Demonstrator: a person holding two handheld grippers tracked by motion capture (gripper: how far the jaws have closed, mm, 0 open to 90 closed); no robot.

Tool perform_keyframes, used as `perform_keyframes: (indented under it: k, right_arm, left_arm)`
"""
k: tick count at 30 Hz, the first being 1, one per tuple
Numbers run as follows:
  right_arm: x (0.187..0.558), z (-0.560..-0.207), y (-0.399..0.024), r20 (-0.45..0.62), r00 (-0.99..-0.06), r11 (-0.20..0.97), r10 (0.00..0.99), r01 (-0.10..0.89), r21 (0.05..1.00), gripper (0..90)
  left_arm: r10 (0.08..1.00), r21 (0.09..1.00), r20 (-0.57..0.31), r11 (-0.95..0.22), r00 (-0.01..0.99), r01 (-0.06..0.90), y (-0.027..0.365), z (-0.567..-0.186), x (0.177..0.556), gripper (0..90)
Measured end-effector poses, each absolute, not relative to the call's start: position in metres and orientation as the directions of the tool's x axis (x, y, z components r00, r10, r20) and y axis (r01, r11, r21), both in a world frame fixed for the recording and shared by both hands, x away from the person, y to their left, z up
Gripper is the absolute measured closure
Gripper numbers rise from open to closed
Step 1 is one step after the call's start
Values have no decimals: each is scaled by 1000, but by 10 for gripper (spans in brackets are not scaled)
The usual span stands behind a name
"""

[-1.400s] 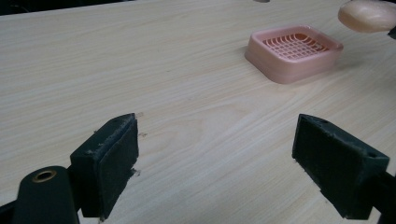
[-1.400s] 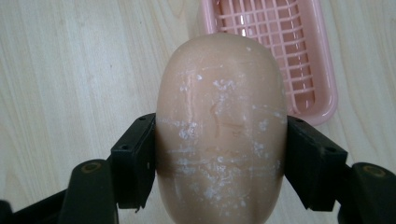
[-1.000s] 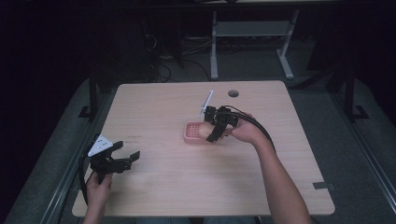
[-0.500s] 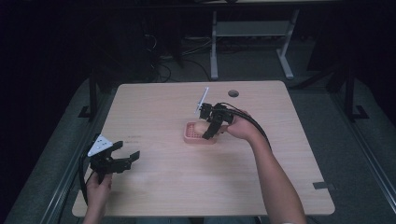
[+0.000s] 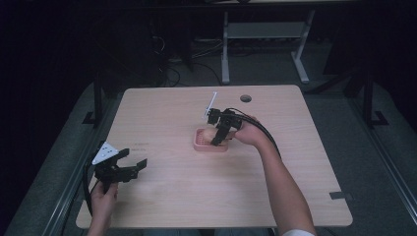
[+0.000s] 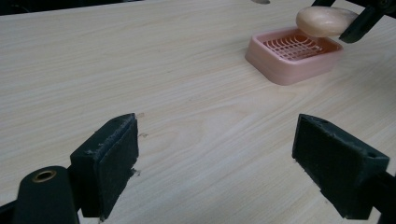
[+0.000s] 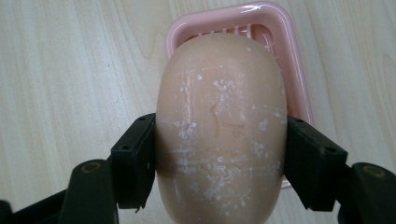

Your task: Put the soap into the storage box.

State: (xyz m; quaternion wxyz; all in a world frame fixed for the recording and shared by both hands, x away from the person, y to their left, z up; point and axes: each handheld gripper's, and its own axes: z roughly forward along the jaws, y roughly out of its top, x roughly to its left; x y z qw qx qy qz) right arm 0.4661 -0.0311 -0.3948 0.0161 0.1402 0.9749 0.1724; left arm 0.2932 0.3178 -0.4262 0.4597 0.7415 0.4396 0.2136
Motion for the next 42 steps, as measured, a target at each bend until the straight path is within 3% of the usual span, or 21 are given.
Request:
perform_keyframes:
  k: [42]
  right_arm:
    - [485,-414,-11,20,-956,913,292,285,293,317]
  left_arm:
    - [850,870,-90,-187,519,457,319,-426,294,143]
